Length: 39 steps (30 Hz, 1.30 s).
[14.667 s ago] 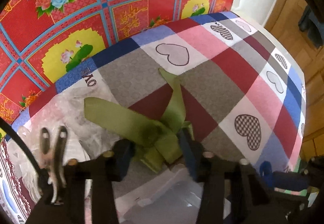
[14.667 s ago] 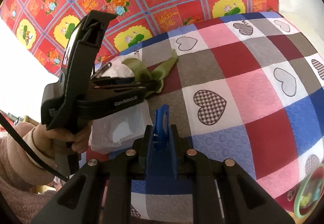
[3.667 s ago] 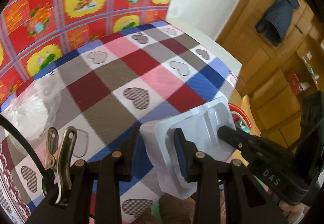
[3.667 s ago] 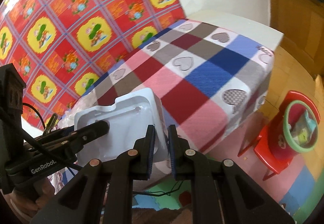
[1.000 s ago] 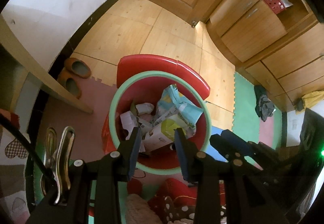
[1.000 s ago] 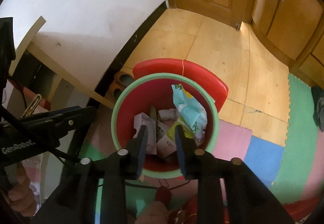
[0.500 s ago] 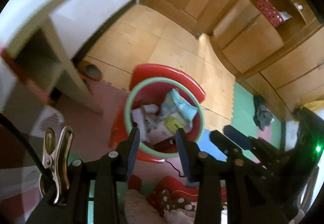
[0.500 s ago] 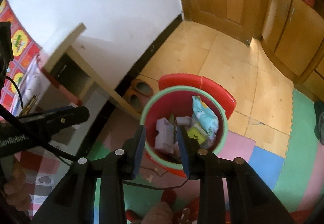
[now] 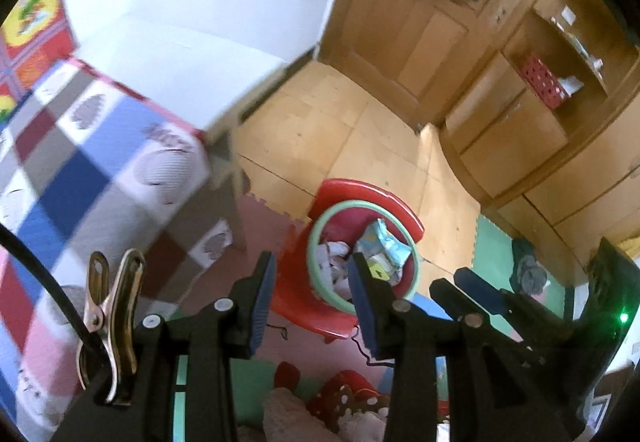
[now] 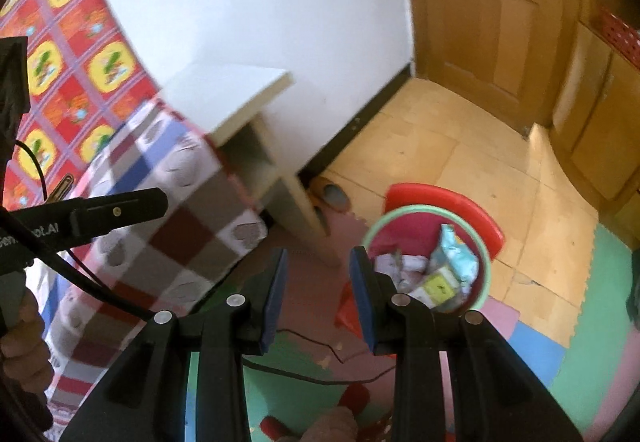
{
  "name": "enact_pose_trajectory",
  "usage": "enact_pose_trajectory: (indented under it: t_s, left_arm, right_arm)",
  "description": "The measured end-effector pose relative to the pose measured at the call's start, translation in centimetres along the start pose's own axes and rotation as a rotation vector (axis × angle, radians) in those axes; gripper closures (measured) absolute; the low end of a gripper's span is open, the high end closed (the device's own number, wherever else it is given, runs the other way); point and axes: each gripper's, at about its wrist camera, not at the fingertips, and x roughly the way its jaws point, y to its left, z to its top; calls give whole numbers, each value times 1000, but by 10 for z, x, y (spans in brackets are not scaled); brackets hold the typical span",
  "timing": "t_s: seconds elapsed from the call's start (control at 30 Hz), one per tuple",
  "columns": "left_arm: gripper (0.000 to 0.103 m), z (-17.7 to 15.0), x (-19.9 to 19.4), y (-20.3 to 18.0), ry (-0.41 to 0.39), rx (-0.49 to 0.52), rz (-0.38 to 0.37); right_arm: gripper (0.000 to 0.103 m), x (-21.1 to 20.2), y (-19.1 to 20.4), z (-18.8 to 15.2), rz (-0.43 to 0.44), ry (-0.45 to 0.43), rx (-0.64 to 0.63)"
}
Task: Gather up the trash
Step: 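Turn both open grippers back toward the clear plastic bag on the bed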
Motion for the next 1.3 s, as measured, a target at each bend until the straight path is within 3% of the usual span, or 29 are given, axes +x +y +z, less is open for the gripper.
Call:
enact_pose_trajectory:
  t_s: [0.5, 0.93, 1.3]
  left_arm:
    - [64, -57, -131, 130, -93, -160, 109]
    - [62, -140, -231, 246, -183, -380, 261]
    - [62, -213, -303, 319, -263, -565, 358]
  right_arm:
    - [70, -18, 174, -27, 189, 5, -237]
    - [70, -29, 304, -63, 372, 42, -428]
    - [70, -35, 404, -81, 519, 86, -582]
